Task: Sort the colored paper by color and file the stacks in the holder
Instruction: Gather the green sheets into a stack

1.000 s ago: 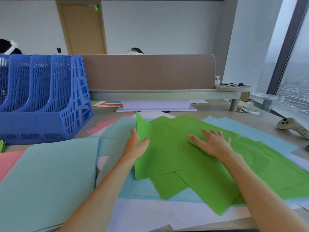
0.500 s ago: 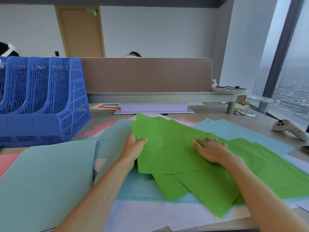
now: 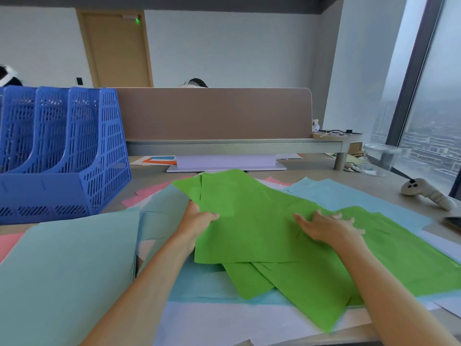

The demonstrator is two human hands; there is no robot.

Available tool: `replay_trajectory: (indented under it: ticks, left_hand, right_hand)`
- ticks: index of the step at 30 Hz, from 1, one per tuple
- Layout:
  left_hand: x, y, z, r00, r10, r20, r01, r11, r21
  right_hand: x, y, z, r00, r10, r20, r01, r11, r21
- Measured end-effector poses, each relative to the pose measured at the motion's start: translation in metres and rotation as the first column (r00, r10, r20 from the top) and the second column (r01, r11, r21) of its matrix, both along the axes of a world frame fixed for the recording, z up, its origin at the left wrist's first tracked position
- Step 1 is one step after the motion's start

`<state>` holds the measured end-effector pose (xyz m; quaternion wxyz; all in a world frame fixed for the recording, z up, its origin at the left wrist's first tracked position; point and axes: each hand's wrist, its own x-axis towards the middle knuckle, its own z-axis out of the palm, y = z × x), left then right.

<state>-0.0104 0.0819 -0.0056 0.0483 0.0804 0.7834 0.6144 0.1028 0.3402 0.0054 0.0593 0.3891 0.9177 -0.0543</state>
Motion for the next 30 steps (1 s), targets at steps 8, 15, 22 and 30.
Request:
replay_trajectory:
  ticks: [8,15,22,30]
  left_hand:
    - [-0.009,0.001,-0.009,0.994,-0.102,0.04,0.103,0.994,-0.024]
    - [-0.009,0.0,-0.009,0.983,-0.175,0.048,0.174,0.984,0.031]
    - [0.003,-0.003,-0.003,0.955,-0.284,0.082,0.282,0.959,0.038]
    - [0.021,0.008,0.018,0.914,-0.391,0.109,0.387,0.92,0.059]
  right_hand:
    - [-0.008,0.003,0.003,0.954,0.054,-0.296,-0.058,0.998,-0.003]
    - [-0.005,0.011,-0.006,0.997,-0.061,-0.05,0.061,0.998,0.01]
    - [0.007,0.004,0.005,0.959,0.09,-0.27,-0.101,0.995,-0.027]
    - [0.063,0.006,0.001,0.997,-0.078,0.02,0.078,0.996,-0.033]
